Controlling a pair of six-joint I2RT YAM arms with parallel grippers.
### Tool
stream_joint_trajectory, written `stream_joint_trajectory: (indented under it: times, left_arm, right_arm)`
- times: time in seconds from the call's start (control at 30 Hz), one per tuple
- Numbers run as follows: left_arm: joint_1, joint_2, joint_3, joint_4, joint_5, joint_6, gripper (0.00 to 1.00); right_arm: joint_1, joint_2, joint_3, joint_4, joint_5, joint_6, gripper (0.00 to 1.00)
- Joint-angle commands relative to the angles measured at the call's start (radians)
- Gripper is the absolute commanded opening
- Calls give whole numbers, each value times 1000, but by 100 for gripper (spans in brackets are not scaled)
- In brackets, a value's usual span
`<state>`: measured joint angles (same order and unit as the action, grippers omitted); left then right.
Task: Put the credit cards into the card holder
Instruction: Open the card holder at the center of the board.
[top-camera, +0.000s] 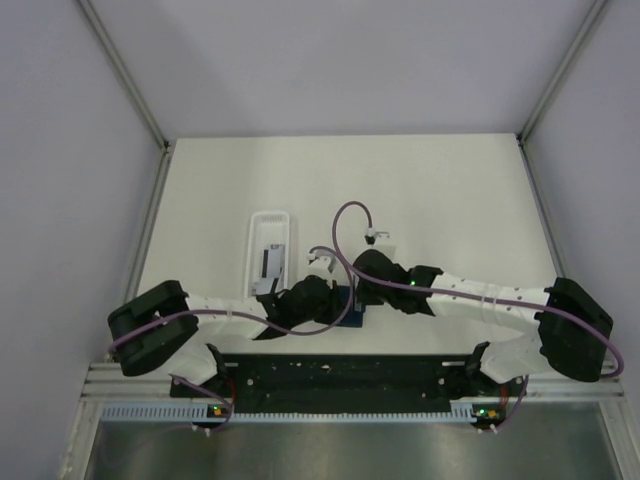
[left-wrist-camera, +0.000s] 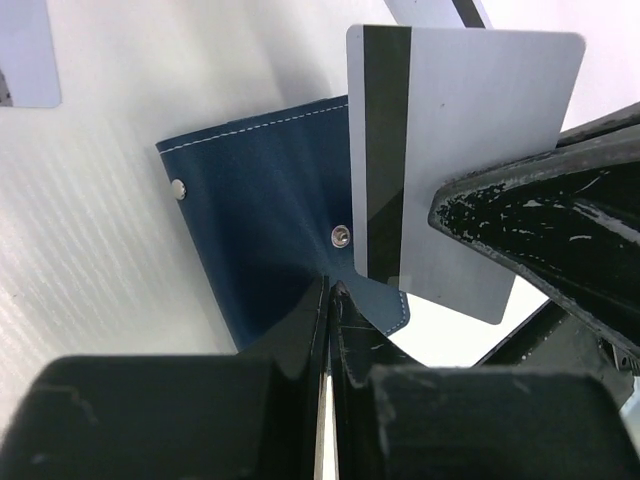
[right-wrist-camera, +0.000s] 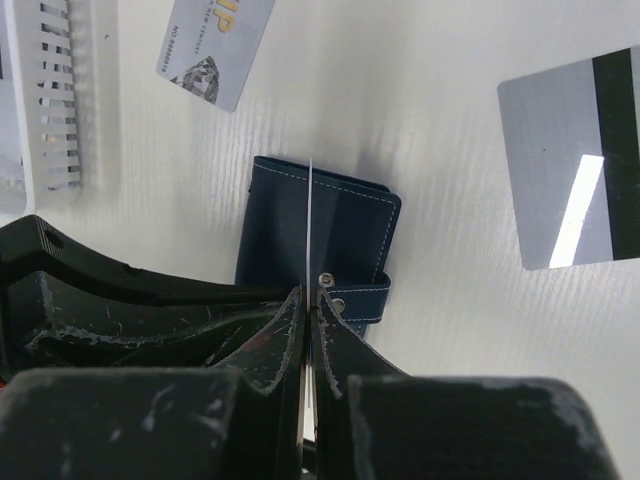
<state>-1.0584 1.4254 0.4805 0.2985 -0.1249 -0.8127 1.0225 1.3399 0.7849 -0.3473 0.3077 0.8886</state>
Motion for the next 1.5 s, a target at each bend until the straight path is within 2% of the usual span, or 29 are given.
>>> stream_joint_trajectory:
  times: [0.0, 0.3, 0.5, 0.73, 0.9, 1.1, 1.47]
  left_arm:
    - [-3, 38, 18, 77, 13, -5, 3]
    - [-5, 49, 0, 91, 7, -25, 1]
    - [-5, 33, 3, 74, 1, -22, 0]
    - [-3, -11, -5, 71, -4, -13, 0]
    - [-5, -55, -20, 59, -21, -8, 0]
    - [-3, -74, -20, 37, -25, 1, 0]
    - [-5, -105, -65, 21, -53, -14, 0]
  right_arm:
    - [-10, -30, 54, -48, 60, -20, 0]
    - [-9, -79, 42, -163, 123, -13, 0]
    - [-12, -139, -15, -173, 120, 7, 0]
    - [-105, -177, -131, -36, -68, 4, 0]
    - [-142, -196, -168, -15, -100, -10, 0]
    - [-196, -212, -228, 77, -225, -16, 0]
    - [-251, -228, -314, 179, -355, -11, 0]
